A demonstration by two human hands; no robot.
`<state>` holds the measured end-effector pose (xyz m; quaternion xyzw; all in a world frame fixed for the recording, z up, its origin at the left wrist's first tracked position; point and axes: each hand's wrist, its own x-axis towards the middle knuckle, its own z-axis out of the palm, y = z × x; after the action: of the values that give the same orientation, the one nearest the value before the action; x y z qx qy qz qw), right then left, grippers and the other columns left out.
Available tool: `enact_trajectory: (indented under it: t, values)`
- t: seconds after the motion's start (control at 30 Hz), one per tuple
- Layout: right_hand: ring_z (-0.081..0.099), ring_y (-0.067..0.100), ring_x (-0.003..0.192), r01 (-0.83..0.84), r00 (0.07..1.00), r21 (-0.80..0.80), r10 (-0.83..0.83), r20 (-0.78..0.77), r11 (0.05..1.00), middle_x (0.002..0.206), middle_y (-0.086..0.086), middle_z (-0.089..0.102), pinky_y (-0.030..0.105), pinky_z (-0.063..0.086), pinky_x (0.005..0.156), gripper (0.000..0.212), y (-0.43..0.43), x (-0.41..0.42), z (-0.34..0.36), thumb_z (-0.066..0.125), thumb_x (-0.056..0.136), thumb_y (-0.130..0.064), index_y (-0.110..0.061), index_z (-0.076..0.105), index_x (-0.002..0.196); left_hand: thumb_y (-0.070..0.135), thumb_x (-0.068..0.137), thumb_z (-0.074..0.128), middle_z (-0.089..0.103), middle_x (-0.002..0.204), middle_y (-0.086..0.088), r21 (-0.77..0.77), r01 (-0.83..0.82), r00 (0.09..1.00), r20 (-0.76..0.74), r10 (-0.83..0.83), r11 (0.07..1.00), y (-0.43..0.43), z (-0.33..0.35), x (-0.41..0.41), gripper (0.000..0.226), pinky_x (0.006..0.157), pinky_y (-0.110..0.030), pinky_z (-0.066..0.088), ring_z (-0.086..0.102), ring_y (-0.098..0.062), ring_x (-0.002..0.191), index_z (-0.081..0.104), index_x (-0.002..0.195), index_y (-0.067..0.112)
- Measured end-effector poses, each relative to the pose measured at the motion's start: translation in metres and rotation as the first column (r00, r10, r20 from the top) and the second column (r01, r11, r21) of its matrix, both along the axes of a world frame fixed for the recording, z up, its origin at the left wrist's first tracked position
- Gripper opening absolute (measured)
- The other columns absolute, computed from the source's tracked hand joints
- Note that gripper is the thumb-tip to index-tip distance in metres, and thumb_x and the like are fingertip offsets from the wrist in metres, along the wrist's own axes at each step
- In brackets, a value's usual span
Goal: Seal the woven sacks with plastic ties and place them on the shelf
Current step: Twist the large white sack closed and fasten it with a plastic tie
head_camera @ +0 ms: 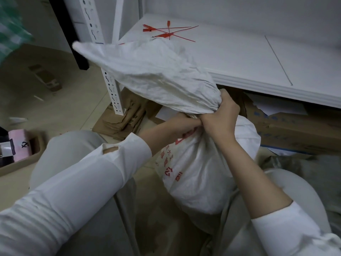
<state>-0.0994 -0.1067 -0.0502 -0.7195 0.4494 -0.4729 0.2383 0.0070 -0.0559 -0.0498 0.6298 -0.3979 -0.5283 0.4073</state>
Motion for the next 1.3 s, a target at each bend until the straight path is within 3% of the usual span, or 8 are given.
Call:
enact_trajectory:
  t: [0.27, 0.47, 0.6, 0.8, 0.9, 1.0, 1.13, 1.3]
  values:
    - [0.048, 0.019, 0.073, 0.143, 0.983, -0.118, -0.155, -0.095, 0.983, 0.078, -0.003, 0.052, 0.023, 0.025, 0.053, 0.029, 0.000, -0.003, -0.004, 0.066, 0.072, -0.011, -0.020, 0.041, 0.082, 0.019, 0.080, 0.068, 0.066, 0.097, -0.008, -0.133, -0.121, 0.935, -0.349, 0.068, 0.984, 0.011, 0.011, -0.009, 0.028, 0.080, -0.033, 0.053, 0.064, -0.021, 0.088, 0.065, 0.104, 0.003]
    - [0.053, 0.021, 0.095, -0.129, 0.951, -0.184, 0.068, -0.303, 0.974, 0.096, 0.004, 0.058, 0.033, 0.047, 0.083, 0.037, 0.029, 0.015, -0.022, 0.073, 0.067, -0.009, -0.010, 0.057, 0.100, 0.032, 0.084, 0.072, 0.067, 0.122, 0.000, -0.246, -0.295, 0.918, -0.342, 0.202, 0.923, 0.007, 0.002, 0.004, 0.049, 0.103, -0.031, 0.046, 0.062, -0.011, 0.114, 0.060, 0.127, 0.012]
    - [0.049, 0.015, 0.102, -0.307, 0.910, -0.140, 0.247, -0.334, 0.941, 0.108, 0.000, 0.058, 0.028, 0.044, 0.088, 0.052, 0.030, 0.011, -0.018, 0.070, 0.067, -0.020, -0.011, 0.056, 0.116, 0.039, 0.078, 0.075, 0.067, 0.121, -0.007, -0.146, -0.358, 0.866, -0.422, 0.269, 0.922, -0.002, -0.001, 0.017, 0.061, 0.087, -0.030, 0.053, 0.066, -0.020, 0.108, 0.059, 0.129, 0.008]
    - [0.057, 0.006, 0.108, -0.310, 0.950, 0.006, 0.310, 0.037, 0.951, 0.123, -0.004, 0.057, 0.023, 0.050, 0.088, 0.070, 0.030, 0.006, -0.003, 0.078, 0.070, -0.015, -0.016, 0.046, 0.132, 0.027, 0.085, 0.065, 0.068, 0.114, -0.016, 0.013, -0.433, 0.714, -0.606, 0.351, 0.902, -0.008, -0.004, 0.018, 0.046, 0.078, -0.033, 0.057, 0.068, -0.027, 0.099, 0.062, 0.123, 0.001]
    - [0.060, 0.007, 0.101, -0.262, 0.953, 0.087, 0.244, 0.179, 0.961, 0.123, -0.002, 0.056, 0.021, 0.052, 0.082, 0.070, 0.019, 0.003, 0.003, 0.083, 0.069, -0.018, -0.014, 0.047, 0.130, 0.021, 0.085, 0.068, 0.068, 0.117, -0.013, -0.001, -0.540, 0.717, -0.525, 0.459, 0.841, -0.008, 0.002, 0.014, 0.042, 0.064, -0.025, 0.056, 0.067, -0.024, 0.094, 0.062, 0.122, 0.002]
    - [0.063, 0.012, 0.098, -0.298, 0.935, 0.177, 0.249, 0.253, 0.938, 0.118, 0.003, 0.060, 0.028, 0.056, 0.081, 0.070, 0.008, -0.003, 0.005, 0.084, 0.069, -0.018, -0.012, 0.048, 0.129, 0.007, 0.085, 0.069, 0.067, 0.111, 0.001, -0.282, -0.601, 0.786, -0.382, 0.487, 0.748, -0.009, 0.005, 0.011, 0.027, 0.089, -0.027, 0.053, 0.064, -0.012, 0.101, 0.061, 0.110, 0.012]
    - [0.066, 0.009, 0.095, -0.347, 0.922, 0.245, 0.281, 0.267, 0.905, 0.112, 0.004, 0.066, 0.027, 0.055, 0.082, 0.068, 0.004, -0.004, 0.005, 0.084, 0.070, -0.011, -0.011, 0.050, 0.129, -0.001, 0.087, 0.065, 0.062, 0.102, 0.018, -0.512, -0.525, 0.850, -0.282, 0.444, 0.680, 0.002, 0.013, 0.004, 0.037, 0.089, -0.018, 0.048, 0.061, 0.010, 0.094, 0.055, 0.101, 0.032]
    - [0.066, 0.007, 0.097, -0.417, 0.900, 0.332, 0.336, 0.277, 0.846, 0.110, 0.005, 0.069, 0.027, 0.054, 0.085, 0.063, 0.001, -0.011, 0.005, 0.084, 0.070, -0.004, -0.008, 0.052, 0.125, 0.009, 0.086, 0.070, 0.063, 0.106, 0.010, -0.686, -0.300, 0.902, 0.022, 0.431, 0.663, 0.007, 0.006, 0.006, 0.032, 0.088, -0.014, 0.047, 0.060, 0.009, 0.102, 0.057, 0.115, 0.017]
